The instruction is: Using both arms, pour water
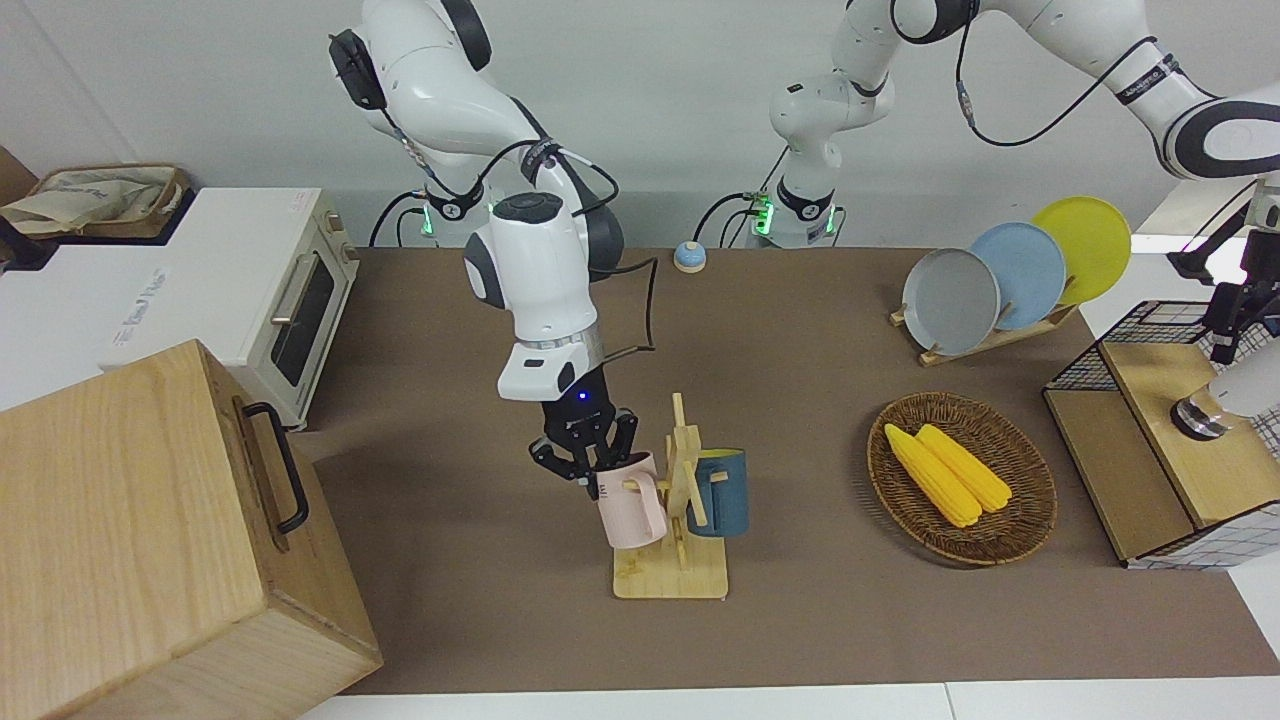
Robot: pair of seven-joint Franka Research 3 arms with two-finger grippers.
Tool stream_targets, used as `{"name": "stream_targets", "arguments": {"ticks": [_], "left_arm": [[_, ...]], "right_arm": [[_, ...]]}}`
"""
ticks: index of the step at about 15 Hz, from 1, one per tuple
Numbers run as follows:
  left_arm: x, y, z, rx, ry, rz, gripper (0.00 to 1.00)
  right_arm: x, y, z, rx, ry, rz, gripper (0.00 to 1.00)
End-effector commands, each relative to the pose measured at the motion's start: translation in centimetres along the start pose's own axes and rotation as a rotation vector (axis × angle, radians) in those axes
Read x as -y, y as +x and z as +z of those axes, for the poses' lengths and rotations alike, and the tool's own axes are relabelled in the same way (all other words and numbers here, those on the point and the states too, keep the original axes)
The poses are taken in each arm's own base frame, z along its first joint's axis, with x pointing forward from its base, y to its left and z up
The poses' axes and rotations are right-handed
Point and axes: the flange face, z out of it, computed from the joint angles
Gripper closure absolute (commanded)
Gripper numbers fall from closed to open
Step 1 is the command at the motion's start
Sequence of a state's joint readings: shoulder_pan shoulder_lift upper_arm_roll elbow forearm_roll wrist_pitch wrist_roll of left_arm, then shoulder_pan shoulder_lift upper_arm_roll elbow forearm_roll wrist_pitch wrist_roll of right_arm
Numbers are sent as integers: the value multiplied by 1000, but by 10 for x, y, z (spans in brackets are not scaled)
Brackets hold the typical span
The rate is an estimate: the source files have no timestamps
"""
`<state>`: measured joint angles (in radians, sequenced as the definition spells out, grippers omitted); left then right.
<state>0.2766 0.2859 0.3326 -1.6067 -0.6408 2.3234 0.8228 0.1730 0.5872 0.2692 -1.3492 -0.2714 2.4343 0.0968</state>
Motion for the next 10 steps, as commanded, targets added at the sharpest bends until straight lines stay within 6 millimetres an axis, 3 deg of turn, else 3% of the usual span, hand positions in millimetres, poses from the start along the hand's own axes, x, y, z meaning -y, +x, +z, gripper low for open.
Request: {"name": "stream_targets", "arguments": {"ticks": [1,10], "left_arm": [[7,-7,17,-41,-11,31,7],[10,-11,33,-47,-29,106,9]], "right_arm": [[2,4,0,-10,-36,-53,1000],[-13,3,-8,35,-103,-141,1000]]}}
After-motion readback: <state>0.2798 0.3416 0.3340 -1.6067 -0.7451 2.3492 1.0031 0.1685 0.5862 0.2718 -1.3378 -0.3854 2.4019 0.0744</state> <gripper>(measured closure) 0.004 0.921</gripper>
